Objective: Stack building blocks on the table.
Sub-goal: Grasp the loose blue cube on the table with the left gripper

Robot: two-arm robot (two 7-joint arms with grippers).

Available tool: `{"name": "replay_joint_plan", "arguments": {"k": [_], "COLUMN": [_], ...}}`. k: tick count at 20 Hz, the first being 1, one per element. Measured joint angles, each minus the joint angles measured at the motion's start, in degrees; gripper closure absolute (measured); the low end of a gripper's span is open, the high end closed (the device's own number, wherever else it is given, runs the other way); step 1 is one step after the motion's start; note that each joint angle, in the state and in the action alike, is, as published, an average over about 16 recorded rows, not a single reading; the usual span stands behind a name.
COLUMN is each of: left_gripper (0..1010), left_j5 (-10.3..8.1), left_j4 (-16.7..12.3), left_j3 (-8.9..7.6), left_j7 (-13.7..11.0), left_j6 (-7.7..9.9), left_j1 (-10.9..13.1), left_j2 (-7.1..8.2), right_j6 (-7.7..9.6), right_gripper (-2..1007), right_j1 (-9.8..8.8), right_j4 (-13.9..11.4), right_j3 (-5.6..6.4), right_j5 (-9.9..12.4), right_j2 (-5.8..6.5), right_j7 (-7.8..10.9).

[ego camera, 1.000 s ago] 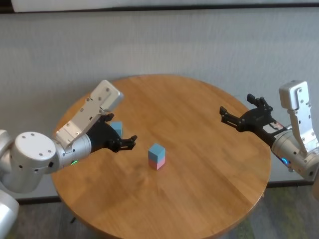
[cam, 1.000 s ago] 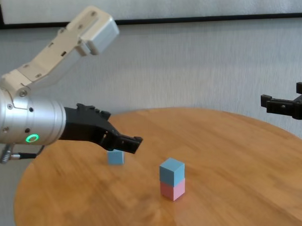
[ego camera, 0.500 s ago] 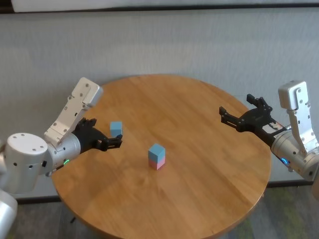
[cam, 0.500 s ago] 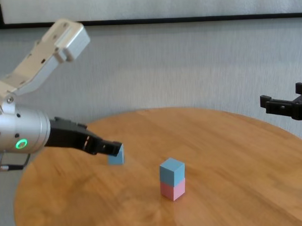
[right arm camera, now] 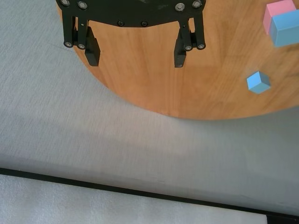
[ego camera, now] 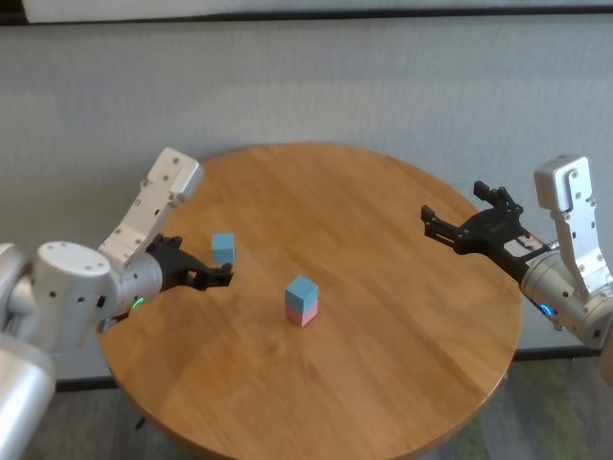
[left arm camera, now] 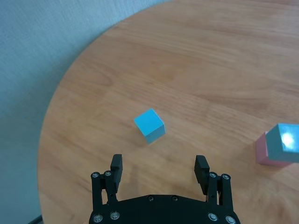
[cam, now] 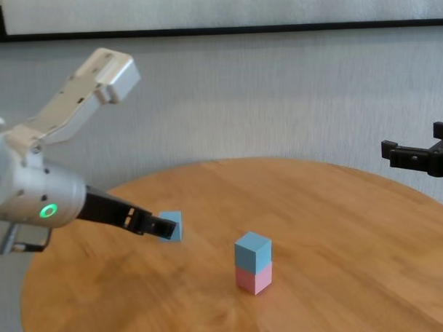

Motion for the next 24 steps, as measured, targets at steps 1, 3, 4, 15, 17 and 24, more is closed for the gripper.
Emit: {"name": "replay_joint_plan", "arguments": {"k": [1,3,4,15,17,24], "left_gripper": [10,10,10,9,9,10], "left_j5": [0.25,0.77,1.01,3.08,3.34,4.29], "left_j4": [0.8,2.4,3.2,11.0,12.1,15.5], "left_j3": [0.14,0.47,0.63,1.41,1.36,1.22], "left_j7": [-0.1,-0.2,-0.3,-1.2,-1.3,-1.4], "left_j6": [0.24,0.58,0.69,0.35,0.20,-0.17], "left_j1": [-0.6,-1.8,-2.4,-7.7,-8.3,-10.0], "left_j2": [-0.33,-0.95,-1.25,-4.04,-4.42,-5.65], "right_j6": [-0.01,-0.02,-0.02,-0.05,-0.06,-0.06], "right_gripper": [5,5,5,5,5,5], "right_j1": [0.00,0.01,0.02,0.06,0.06,0.08], "right_j4": [0.0,0.0,0.0,0.1,0.1,0.1], "right_j3": [-0.01,-0.02,-0.02,-0.06,-0.07,-0.07], "right_j5": [0.0,0.0,0.0,-0.1,-0.1,-0.1], "right_j2": [0.00,0.00,0.00,0.00,0.00,0.00], "right_j7": [0.00,0.00,0.00,0.00,0.00,0.00]}}
